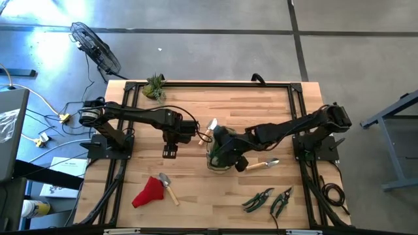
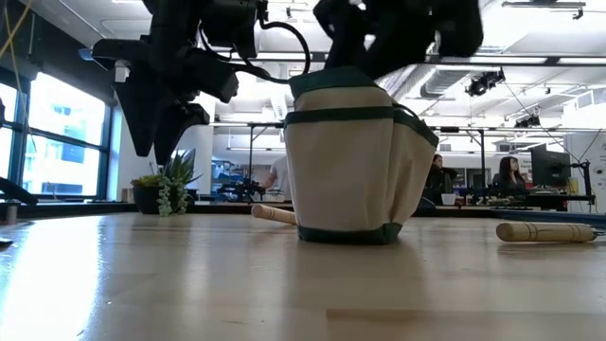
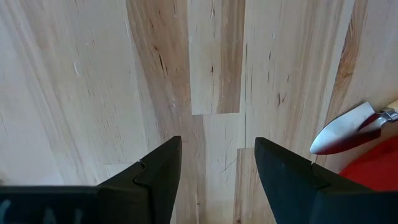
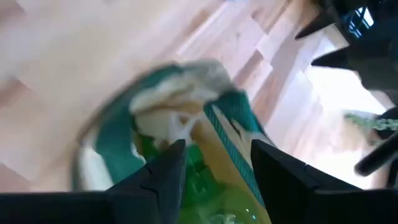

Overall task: Pick & Place Garden tools in Gardening bag
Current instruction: Put the green spray bottle into the light brown gardening bag

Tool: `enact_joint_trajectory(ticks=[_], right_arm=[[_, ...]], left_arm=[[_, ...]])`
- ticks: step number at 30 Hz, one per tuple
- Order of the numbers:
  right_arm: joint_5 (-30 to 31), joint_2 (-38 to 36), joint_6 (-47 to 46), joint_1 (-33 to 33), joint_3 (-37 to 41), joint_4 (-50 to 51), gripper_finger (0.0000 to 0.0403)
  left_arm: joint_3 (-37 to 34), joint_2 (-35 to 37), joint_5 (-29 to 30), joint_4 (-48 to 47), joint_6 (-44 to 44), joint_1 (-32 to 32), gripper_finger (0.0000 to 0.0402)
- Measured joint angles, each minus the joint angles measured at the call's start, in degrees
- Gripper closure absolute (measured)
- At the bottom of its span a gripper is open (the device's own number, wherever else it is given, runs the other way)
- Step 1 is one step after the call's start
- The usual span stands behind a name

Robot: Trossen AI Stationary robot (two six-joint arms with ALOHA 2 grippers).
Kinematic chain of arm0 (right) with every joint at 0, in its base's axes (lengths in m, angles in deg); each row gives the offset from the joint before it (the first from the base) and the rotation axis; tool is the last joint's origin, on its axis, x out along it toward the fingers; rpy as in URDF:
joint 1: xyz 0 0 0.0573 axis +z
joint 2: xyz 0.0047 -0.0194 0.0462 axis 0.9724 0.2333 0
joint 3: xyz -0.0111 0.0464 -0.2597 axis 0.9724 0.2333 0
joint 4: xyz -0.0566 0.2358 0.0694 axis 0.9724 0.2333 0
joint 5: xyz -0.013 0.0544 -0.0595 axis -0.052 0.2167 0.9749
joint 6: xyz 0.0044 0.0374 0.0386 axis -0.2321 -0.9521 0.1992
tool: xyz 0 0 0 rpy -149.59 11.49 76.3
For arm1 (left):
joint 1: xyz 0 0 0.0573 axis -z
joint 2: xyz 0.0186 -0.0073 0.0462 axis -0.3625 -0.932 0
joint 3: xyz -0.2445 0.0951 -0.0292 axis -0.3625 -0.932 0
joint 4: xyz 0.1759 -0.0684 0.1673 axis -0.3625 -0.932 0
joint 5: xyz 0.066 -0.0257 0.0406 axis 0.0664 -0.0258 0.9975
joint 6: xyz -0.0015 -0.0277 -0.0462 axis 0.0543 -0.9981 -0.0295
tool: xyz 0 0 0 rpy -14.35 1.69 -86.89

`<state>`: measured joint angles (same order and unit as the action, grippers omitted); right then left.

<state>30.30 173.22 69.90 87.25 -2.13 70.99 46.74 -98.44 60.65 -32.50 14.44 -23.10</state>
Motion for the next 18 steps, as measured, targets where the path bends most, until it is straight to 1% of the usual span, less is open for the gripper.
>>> enact_joint_trajectory(ticks=[6,10,14,18], right_arm=[[-4.21,0.0,-11.27,-0.04,-5.02,5.23,0.0231],[-4.18,-1.18,-18.14,0.0,-6.08,9.1,0.0231],[-2.47,-2.86,-25.72,-0.76,-6.08,13.64,0.0231],[2.18,-2.84,-34.89,-2.38,-6.09,16.37,0.0231]], left_arm=[[0.0,0.0,0.01,0.0,0.0,0.0,0.0206],[0.0,0.0,0.0,0.0,0.0,0.0,0.0206],[0.0,0.0,0.0,0.02,0.0,0.0,0.0206],[0.0,0.0,0.01,0.07,0.0,0.0,0.0206]])
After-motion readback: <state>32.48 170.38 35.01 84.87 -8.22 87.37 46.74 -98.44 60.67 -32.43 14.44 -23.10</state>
